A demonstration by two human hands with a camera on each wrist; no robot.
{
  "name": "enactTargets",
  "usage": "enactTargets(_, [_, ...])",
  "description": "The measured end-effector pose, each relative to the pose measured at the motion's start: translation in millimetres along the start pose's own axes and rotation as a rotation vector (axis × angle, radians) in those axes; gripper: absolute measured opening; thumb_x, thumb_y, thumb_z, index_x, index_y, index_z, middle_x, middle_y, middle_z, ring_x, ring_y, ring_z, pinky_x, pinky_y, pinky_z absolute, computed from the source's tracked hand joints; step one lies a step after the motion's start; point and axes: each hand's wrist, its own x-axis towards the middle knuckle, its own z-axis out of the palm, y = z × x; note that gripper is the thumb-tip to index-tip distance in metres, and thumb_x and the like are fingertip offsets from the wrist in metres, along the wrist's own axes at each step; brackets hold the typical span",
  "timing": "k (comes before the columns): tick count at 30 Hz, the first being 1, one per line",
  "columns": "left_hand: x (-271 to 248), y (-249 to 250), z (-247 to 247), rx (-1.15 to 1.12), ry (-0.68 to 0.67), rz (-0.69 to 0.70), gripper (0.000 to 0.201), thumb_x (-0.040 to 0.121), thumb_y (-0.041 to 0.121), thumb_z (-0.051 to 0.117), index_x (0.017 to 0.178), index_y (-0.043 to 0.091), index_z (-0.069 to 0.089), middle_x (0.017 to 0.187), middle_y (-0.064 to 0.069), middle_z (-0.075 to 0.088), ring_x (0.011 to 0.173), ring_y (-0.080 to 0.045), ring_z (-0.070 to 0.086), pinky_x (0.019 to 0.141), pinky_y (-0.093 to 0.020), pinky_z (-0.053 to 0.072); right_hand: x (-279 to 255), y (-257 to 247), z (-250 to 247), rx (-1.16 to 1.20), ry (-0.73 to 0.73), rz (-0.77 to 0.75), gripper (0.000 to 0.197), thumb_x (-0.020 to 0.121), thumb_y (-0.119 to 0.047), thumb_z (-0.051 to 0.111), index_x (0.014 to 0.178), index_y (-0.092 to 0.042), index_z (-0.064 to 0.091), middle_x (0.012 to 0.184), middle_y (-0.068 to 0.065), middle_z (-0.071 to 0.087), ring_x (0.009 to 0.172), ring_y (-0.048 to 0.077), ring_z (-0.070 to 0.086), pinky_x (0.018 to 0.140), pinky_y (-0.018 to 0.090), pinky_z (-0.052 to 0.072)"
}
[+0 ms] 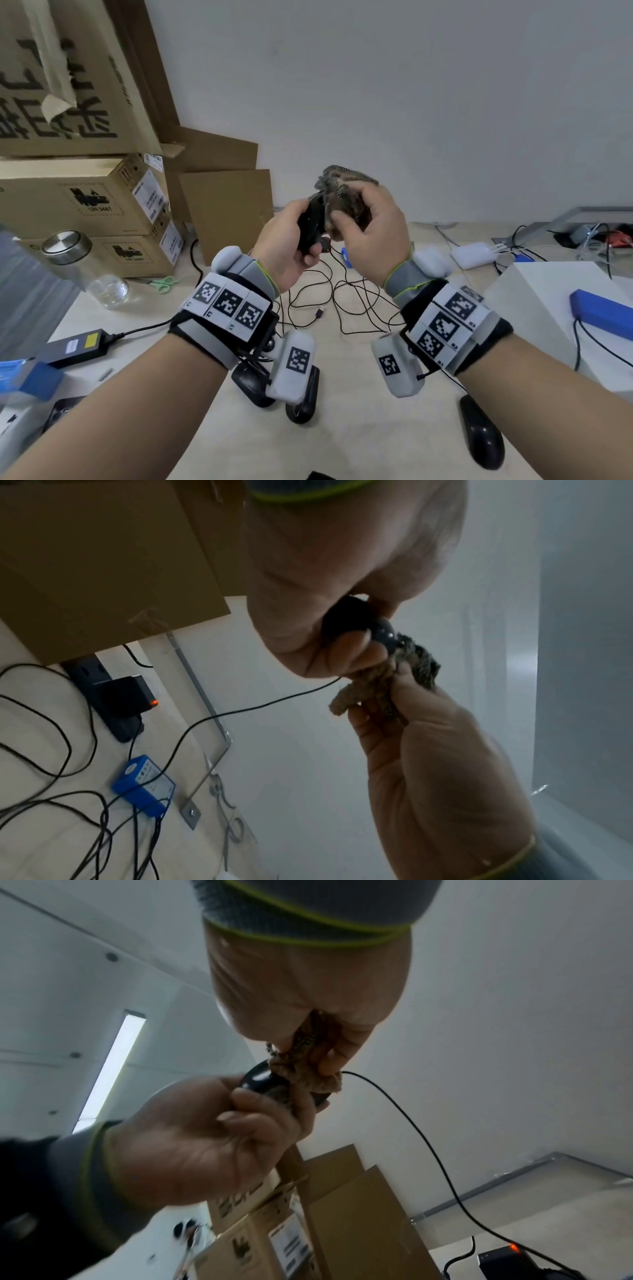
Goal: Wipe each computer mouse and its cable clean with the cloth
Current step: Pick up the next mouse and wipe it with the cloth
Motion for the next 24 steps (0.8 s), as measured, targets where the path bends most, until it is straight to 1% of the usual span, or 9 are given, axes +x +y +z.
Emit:
enactTargets(3, [4.2,-2.7,-0.3,-0.011,0.042,0.015,0.028,0.096,0.034,0.051,0.074,0.016,0.054,0.054,-0.002,0.044,0.040,-0.012,0.030,0.042,-0.021,0.017,-15.7,-10.3,5.8,-0.060,-0.102,-0.168,0.033,0.075,-0.018,0.068,0.108,-0.014,0.067,0.098,0.004,0.060,0.090,0.015,0.056,0.081,0.023,0.044])
enactTargets(5, [4.0,-4.0,-2.0,0.012,0.027,0.027,0.030,0.098,0.032,0.048,0.073,0.016,0.049,0.051,-0.001,0.041,0.039,-0.011,0.027,0.045,-0.023,0.013,-13.1,-9.3,3.3,-0.085,-0.117,-0.213,0.030,0.075,-0.017,0.069,0.105,-0.013,0.068,0.095,0.006,0.061,0.089,0.015,0.056,0.079,0.020,0.043])
enactTargets(8, [2.7,-4.9,-3.8,0.035,-0.028,0.018,0.029,0.099,0.033,0.042,0.080,0.011,0.046,0.058,-0.004,0.046,0.040,-0.012,0.025,0.044,-0.023,0.012,5.3,3.2,-2.2,-0.054,-0.003,-0.031,0.027,0.080,-0.024,0.062,0.105,-0.016,0.066,0.100,0.003,0.064,0.095,0.016,0.059,0.087,0.026,0.046])
enactTargets(10, [3.9,-5.6,-4.1,0.030,-0.034,0.021,0.029,0.099,0.033,0.041,0.082,0.010,0.046,0.057,-0.004,0.047,0.040,-0.012,0.025,0.042,-0.022,0.014,7.1,5.3,1.2,-0.043,0.045,0.074,0.029,0.081,-0.029,0.058,0.107,-0.016,0.064,0.100,0.003,0.064,0.093,0.018,0.060,0.087,0.030,0.047])
enactTargets(13, [4.5,-6.7,-2.5,0.002,-0.007,0.022,0.034,0.099,0.033,0.042,0.072,0.013,0.045,0.049,-0.002,0.040,0.040,-0.013,0.025,0.046,-0.025,0.012,-11.7,-7.1,8.7,-0.058,-0.013,-0.055,0.029,0.079,-0.021,0.062,0.107,-0.013,0.064,0.102,0.004,0.061,0.094,0.014,0.056,0.084,0.016,0.041])
enactTargets(14, [4.3,-7.3,-2.6,-0.001,-0.003,0.025,0.036,0.099,0.033,0.042,0.069,0.014,0.045,0.047,-0.001,0.038,0.040,-0.013,0.025,0.047,-0.025,0.011,-17.3,-10.4,7.9,-0.059,-0.053,-0.111,0.027,0.079,-0.018,0.064,0.106,-0.012,0.065,0.101,0.004,0.060,0.092,0.013,0.055,0.082,0.015,0.040])
enactTargets(16, [3.9,-8.0,-2.8,-0.001,-0.023,0.028,0.034,0.100,0.032,0.040,0.071,0.013,0.045,0.049,-0.002,0.040,0.040,-0.012,0.025,0.048,-0.026,0.011,-13.1,-6.2,2.2,-0.065,-0.065,-0.150,0.026,0.079,-0.016,0.064,0.105,-0.013,0.065,0.100,0.004,0.060,0.090,0.014,0.056,0.081,0.019,0.043])
enactTargets(20, [2.8,-9.7,-1.9,0.011,-0.050,0.021,0.026,0.098,0.031,0.041,0.086,0.009,0.046,0.064,-0.007,0.045,0.039,-0.013,0.026,0.045,-0.025,0.013,3.2,8.2,-2.6,-0.035,0.078,0.078,0.026,0.082,-0.028,0.057,0.105,-0.017,0.061,0.101,0.004,0.063,0.094,0.018,0.059,0.088,0.034,0.047])
enactTargets(24, [6.0,-12.3,-1.2,-0.027,-0.014,0.024,0.031,0.098,0.031,0.043,0.072,0.014,0.046,0.050,-0.003,0.036,0.038,-0.012,0.024,0.047,-0.024,0.011,-19.4,-8.9,7.1,-0.048,-0.038,-0.115,0.025,0.079,-0.017,0.064,0.103,-0.012,0.064,0.100,0.005,0.060,0.091,0.016,0.056,0.079,0.024,0.043])
